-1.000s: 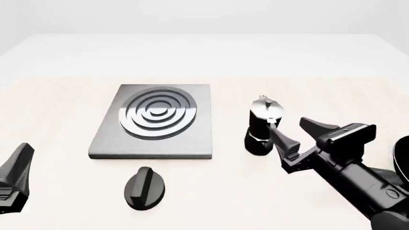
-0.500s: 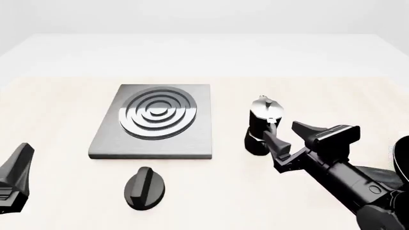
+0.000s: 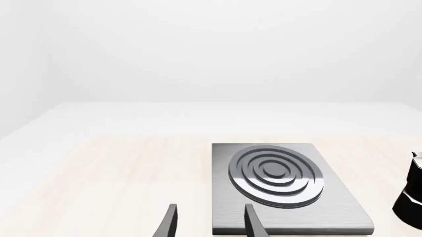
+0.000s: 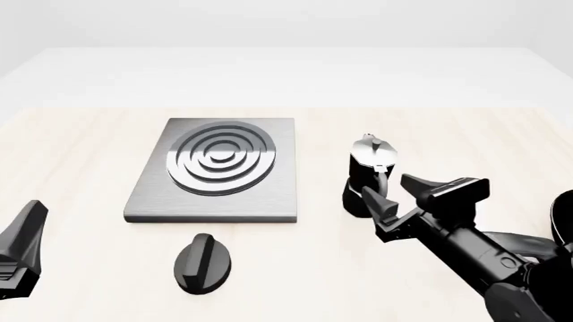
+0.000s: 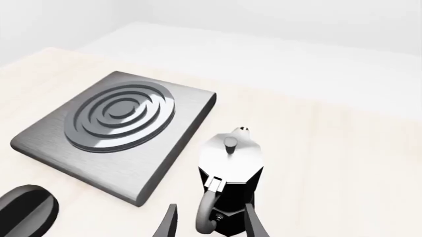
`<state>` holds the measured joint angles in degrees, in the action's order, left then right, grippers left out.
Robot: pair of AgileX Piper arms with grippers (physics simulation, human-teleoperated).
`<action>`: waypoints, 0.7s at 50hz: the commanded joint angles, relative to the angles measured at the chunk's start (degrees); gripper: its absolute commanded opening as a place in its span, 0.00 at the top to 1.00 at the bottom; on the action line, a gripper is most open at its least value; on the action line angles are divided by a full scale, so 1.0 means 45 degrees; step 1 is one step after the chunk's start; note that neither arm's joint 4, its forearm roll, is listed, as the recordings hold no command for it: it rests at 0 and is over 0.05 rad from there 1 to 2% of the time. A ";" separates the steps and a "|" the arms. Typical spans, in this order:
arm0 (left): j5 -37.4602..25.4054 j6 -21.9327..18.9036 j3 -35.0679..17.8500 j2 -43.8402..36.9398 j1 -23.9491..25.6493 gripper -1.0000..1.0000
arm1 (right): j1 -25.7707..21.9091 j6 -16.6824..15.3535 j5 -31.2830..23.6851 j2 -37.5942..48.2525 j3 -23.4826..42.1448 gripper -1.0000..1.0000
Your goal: Put the moka pot on the stove.
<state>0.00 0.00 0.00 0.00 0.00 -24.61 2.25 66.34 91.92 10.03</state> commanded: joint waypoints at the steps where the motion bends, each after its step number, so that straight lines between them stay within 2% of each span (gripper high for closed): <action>1: 0.0000 0.0000 0.0000 0.0000 0.0000 0.00 | -0.0027 0.0343 0.0639 0.1662 0.0514 0.00; 18: 0.0000 0.0000 0.0000 0.0000 0.0000 0.00 | -0.0167 0.0487 0.0657 0.2029 0.0680 0.00; 19: 0.0000 0.0000 0.0000 0.0000 0.0000 0.00 | -0.0149 0.0490 0.0656 0.2018 0.0679 1.00; 29: 0.0000 0.0000 0.0000 0.0000 0.0000 0.00 | -0.0189 0.0514 0.0644 0.1756 0.0534 1.00; 35: 0.0000 0.0000 0.0000 0.0000 0.0000 0.00 | -0.0154 0.0330 0.0334 0.0948 0.0298 1.00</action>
<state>0.00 0.00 0.00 0.00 0.00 -24.79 3.71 69.01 98.83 12.45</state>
